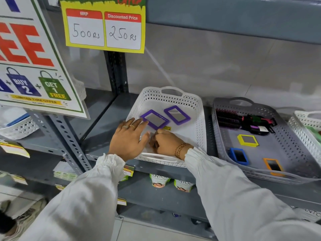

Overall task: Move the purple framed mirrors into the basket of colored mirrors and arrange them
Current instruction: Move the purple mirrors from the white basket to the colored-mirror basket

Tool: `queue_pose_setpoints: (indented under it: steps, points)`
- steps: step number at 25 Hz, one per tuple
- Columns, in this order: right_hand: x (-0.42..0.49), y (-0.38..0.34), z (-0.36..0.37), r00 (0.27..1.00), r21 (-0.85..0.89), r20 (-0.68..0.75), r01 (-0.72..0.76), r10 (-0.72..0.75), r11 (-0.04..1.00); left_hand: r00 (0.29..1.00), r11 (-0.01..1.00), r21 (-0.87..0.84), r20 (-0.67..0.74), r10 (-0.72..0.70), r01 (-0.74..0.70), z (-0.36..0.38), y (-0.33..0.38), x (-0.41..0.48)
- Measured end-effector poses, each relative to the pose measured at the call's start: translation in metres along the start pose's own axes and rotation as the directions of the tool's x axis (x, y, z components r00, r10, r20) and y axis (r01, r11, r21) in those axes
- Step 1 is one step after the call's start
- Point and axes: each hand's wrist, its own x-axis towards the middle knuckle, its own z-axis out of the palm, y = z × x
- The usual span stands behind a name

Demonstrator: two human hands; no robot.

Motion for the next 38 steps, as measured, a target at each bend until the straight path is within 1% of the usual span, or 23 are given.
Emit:
queue_pose_setpoints:
  steps: [3, 6, 8, 9, 11, 14, 16, 18, 20, 22, 23, 26, 29, 31, 34, 36, 38]
  points:
    - [-0.004, 0.000, -0.001, 0.994, 0.050, -0.107, -0.033, 0.038, 0.998, 1.000, 1.000, 0.010, 0.012, 0.002, -0.002, -0.001, 0.001, 0.000]
    - [-0.008, 0.006, -0.002, 0.982, 0.137, -0.161, -0.074, 0.096, 0.988, 1.000, 1.000, 0.020, 0.019, 0.002, -0.003, -0.001, 0.001, 0.000]
    - [-0.014, 0.006, -0.003, 0.971, 0.197, -0.204, -0.083, 0.123, 0.977, 1.000, 1.000, 0.016, 0.014, 0.009, -0.010, -0.001, 0.001, 0.000]
    - [-0.019, 0.006, -0.005, 0.959, 0.227, -0.252, -0.074, 0.131, 0.971, 1.000, 1.000, 0.010, 0.010, 0.011, -0.011, -0.001, 0.002, 0.000]
    - [-0.029, 0.006, -0.014, 0.907, 0.292, -0.392, -0.036, 0.154, 0.956, 1.000, 1.000, 0.001, 0.004, 0.009, -0.009, -0.002, 0.002, 0.000]
    - [-0.049, 0.013, -0.039, 0.797, 0.384, -0.562, 0.016, 0.220, 0.923, 1.000, 1.000, -0.008, 0.007, 0.010, -0.010, -0.002, 0.001, 0.001]
    - [-0.067, 0.026, -0.059, 0.709, 0.399, -0.645, -0.004, 0.284, 0.917, 1.000, 1.000, -0.002, 0.018, 0.019, -0.019, -0.001, -0.001, 0.002]
    - [-0.088, 0.050, -0.075, 0.627, 0.399, -0.693, -0.076, 0.355, 0.914, 0.999, 1.000, 0.007, 0.025, 0.025, -0.025, 0.000, -0.001, 0.003]
    - [-0.113, 0.082, -0.080, 0.545, 0.457, -0.695, -0.167, 0.468, 0.874, 0.999, 0.999, 0.017, 0.018, 0.031, -0.031, 0.001, 0.000, 0.004]
    - [-0.138, 0.117, -0.074, 0.461, 0.542, -0.653, -0.271, 0.601, 0.796, 0.999, 0.999, 0.021, 0.011, 0.034, -0.034, 0.001, -0.001, 0.005]
    - [-0.151, 0.133, -0.069, 0.434, 0.578, -0.614, -0.321, 0.659, 0.750, 0.999, 0.999, 0.022, 0.010, 0.037, -0.038, 0.002, -0.001, 0.004]
    - [-0.185, 0.171, -0.053, 0.420, 0.629, -0.505, -0.418, 0.754, 0.655, 0.999, 0.999, 0.018, 0.003, 0.045, -0.045, 0.002, -0.001, 0.004]
    - [-0.208, 0.190, -0.051, 0.372, 0.634, -0.440, -0.516, 0.817, 0.576, 1.000, 1.000, 0.007, 0.003, 0.029, -0.029, 0.002, 0.000, 0.004]
    - [-0.217, 0.194, -0.052, 0.376, 0.662, -0.363, -0.540, 0.852, 0.520, 1.000, 1.000, 0.009, 0.000, 0.021, -0.021, 0.003, -0.001, 0.004]
    - [-0.217, 0.198, -0.049, 0.378, 0.639, -0.326, -0.588, 0.866, 0.497, 1.000, 1.000, 0.005, 0.004, 0.018, -0.018, 0.004, -0.002, 0.004]
    - [-0.214, 0.201, -0.049, 0.366, 0.562, -0.339, -0.660, 0.867, 0.499, 1.000, 1.000, -0.002, -0.004, 0.018, -0.018, 0.003, -0.001, 0.004]
    - [-0.212, 0.204, -0.049, 0.379, 0.493, -0.322, -0.715, 0.868, 0.495, 1.000, 1.000, -0.003, -0.018, 0.017, -0.017, 0.002, 0.000, 0.003]
